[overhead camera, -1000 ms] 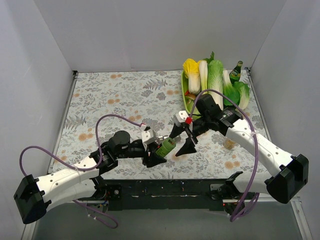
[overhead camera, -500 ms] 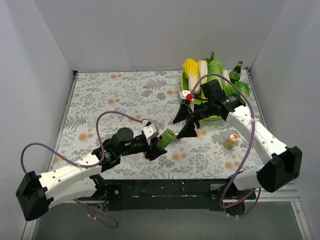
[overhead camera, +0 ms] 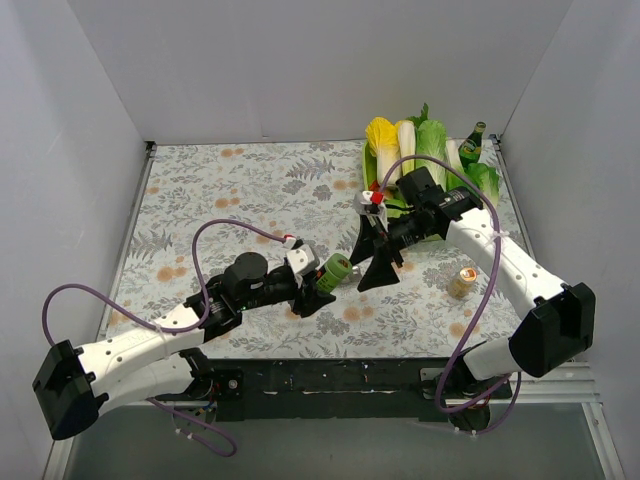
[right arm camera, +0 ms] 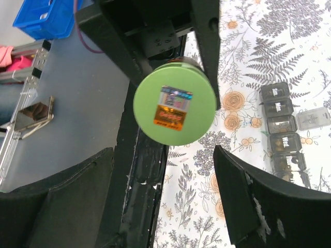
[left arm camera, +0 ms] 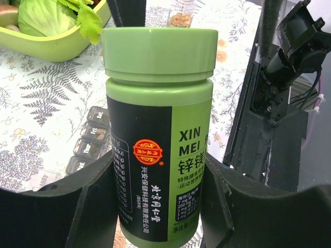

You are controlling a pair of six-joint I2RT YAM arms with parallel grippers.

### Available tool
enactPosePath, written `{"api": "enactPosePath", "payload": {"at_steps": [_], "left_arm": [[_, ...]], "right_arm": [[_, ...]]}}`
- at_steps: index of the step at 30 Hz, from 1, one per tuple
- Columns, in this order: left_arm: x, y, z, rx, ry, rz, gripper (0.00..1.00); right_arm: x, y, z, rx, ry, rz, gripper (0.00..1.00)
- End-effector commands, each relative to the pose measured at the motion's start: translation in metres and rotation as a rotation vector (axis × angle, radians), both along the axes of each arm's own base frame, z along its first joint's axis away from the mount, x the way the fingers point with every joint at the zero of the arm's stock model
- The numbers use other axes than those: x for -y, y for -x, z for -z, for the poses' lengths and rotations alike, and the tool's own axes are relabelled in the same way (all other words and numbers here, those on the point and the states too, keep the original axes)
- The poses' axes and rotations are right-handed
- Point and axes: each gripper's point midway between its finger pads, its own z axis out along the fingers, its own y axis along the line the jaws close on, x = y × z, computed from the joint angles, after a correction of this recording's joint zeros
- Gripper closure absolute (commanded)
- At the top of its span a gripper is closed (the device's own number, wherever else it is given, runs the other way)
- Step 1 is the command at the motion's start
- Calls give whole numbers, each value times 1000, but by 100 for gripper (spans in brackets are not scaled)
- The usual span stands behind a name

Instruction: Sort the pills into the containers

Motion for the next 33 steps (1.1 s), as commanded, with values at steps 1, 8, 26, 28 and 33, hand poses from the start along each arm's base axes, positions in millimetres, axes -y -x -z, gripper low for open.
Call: {"api": "enactPosePath", "payload": {"at_steps": [1,8,26,28,33], "left_arm": [[6,-5,-24,44,54,-7,100],[12,-11,-19,29,33,-13,100],[15,-9,-12,2,6,-13,100],[15,-7,-12,3,11,-4,100],[19,8,-11,-10,23,83,100]], "right_arm": [[-8,-17,0,-36,43,88,15],[-22,-28,-9,-54,52,125,15],[-37,-19,-24,-94,3,69,74],[-35,-11,-27,-48,-28,10,84],[-23,14,-35,238,-151,-196,89]]}}
